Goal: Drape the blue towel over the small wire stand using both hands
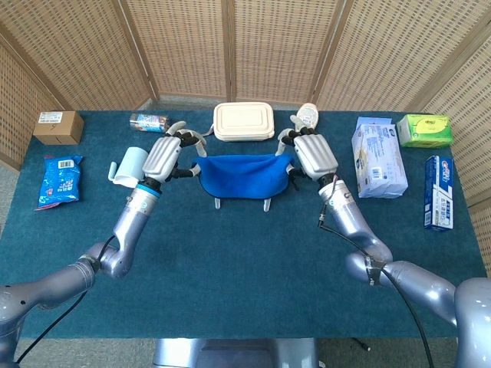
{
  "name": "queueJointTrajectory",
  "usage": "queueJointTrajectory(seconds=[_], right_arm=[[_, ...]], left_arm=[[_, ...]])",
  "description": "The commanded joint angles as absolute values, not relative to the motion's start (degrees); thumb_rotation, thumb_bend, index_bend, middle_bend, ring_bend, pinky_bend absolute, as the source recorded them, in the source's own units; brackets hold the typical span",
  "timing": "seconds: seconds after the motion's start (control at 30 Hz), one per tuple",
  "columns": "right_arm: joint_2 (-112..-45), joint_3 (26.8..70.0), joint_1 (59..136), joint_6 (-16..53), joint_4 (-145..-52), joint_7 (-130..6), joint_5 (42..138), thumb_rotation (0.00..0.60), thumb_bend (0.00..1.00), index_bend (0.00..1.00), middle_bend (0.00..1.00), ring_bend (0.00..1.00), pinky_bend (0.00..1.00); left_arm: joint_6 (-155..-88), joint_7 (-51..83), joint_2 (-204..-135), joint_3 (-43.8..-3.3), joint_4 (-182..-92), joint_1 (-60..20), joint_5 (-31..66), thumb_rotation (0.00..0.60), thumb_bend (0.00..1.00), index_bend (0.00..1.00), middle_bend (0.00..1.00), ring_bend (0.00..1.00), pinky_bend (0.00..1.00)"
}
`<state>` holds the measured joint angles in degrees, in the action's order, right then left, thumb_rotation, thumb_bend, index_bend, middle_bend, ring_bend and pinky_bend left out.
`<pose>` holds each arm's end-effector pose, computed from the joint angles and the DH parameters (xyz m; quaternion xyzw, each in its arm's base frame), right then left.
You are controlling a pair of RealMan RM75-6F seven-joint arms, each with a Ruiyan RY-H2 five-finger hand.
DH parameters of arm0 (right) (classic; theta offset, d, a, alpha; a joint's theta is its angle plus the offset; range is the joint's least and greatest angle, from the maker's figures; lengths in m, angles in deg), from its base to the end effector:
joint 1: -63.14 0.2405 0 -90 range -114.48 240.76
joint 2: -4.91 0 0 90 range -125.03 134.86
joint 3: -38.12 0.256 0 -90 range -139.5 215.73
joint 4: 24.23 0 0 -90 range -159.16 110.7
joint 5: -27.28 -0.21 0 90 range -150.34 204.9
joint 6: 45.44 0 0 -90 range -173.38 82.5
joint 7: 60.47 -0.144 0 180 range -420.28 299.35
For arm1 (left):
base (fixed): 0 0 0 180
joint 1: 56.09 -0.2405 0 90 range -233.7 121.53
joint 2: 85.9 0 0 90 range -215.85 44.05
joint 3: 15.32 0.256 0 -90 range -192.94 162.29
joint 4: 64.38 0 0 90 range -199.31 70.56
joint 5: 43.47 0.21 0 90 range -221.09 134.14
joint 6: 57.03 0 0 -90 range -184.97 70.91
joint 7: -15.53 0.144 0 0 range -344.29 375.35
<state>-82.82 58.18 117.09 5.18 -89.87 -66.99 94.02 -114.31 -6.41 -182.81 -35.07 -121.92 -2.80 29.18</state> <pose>-0.1032 -0.4545 0.0515 0.6550 -0.3882 0.5037 0.4081 -0.1016 0.4446 0.0174 -0.5977 -0.4341 -0.5809 0.3420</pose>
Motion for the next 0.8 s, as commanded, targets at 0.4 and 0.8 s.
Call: queueJointTrajectory(seconds=[0.4,0.8], right_arm=[[-81.1,57.9,117.5,2.8,-91.4,-64.5,92.8,0.6,0.29,0.54,0.15,0.0,0.09],[-80.0,57.4,117.7,1.9,-92.1,-61.6,91.5,0.6,0.07,0.34,0.09,0.0,0.0]], left_arm=[[-111.6,-5.4,-180.9,-34.0,-123.0,-3.1,29.0,0.6,0.39,0.41,0.15,0.05,0.01],[-109.8,-3.1,-179.3,-33.8,-124.8,-3.1,28.0,0.6,0.32,0.17,0.0,0.0,0.0]])
